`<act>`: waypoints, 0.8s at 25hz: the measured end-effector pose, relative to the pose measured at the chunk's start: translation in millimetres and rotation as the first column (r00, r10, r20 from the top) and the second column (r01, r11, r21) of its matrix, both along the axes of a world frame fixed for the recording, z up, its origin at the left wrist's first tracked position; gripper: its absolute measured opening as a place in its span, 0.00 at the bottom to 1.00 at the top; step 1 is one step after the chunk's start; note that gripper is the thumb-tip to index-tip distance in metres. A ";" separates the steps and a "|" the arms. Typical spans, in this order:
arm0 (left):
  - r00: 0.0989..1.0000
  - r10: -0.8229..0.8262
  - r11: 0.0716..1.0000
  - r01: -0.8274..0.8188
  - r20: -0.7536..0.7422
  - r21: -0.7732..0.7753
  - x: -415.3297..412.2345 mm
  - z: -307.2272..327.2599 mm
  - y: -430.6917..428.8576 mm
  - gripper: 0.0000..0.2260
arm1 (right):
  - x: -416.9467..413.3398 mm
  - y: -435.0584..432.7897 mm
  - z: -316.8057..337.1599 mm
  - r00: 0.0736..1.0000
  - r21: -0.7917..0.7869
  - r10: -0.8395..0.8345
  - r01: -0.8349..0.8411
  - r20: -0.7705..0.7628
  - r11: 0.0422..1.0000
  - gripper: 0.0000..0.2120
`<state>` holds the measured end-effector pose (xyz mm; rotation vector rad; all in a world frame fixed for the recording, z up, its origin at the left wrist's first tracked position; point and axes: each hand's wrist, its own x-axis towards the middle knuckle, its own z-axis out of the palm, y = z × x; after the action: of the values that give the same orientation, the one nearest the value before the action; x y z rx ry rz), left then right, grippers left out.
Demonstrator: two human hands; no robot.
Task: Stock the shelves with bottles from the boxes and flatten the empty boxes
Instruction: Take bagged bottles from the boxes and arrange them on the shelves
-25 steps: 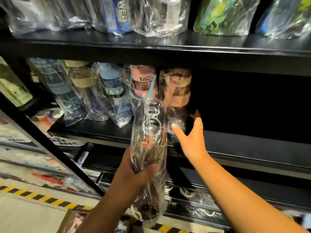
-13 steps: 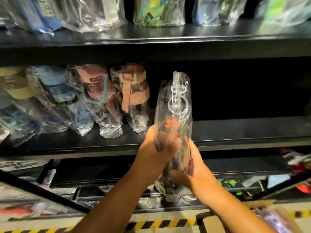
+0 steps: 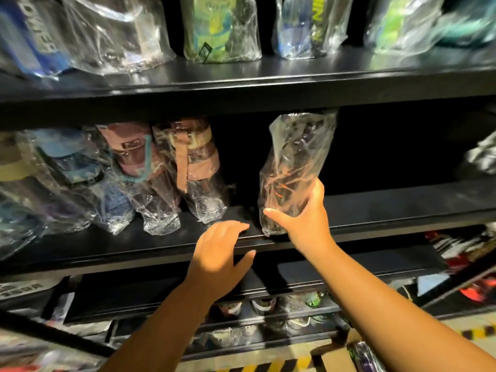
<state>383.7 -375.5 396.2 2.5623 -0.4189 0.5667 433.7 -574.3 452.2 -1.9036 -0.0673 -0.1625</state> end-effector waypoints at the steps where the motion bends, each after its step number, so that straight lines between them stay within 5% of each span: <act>1: 0.999 0.001 0.995 -0.005 0.049 0.099 -2.5 -10.4 6.7 0.24 | 5.6 6.2 -7.3 1.000 -0.013 -0.009 0.009 0.003 1.000 0.51; 4: 0.998 0.021 0.957 -0.038 0.065 0.287 -9.5 -27.5 15.7 0.33 | 19.3 25.2 -18.8 0.999 -0.087 -0.037 0.039 0.028 0.995 0.48; 9: 0.997 0.082 0.943 -0.077 -0.002 0.323 -14.0 -26.3 9.0 0.40 | 35.7 48.7 -20.1 0.989 -0.188 -0.141 0.146 0.043 0.971 0.34; 20: 0.970 0.198 0.927 -0.139 -0.141 0.349 -13.1 -22.3 3.4 0.38 | 54.8 63.3 -19.2 0.992 -0.342 -0.100 0.067 -0.078 0.937 0.39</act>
<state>370.6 -372.0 373.9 2.9710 -0.2515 0.3474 488.4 -511.1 433.1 -2.2584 0.0537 -0.1234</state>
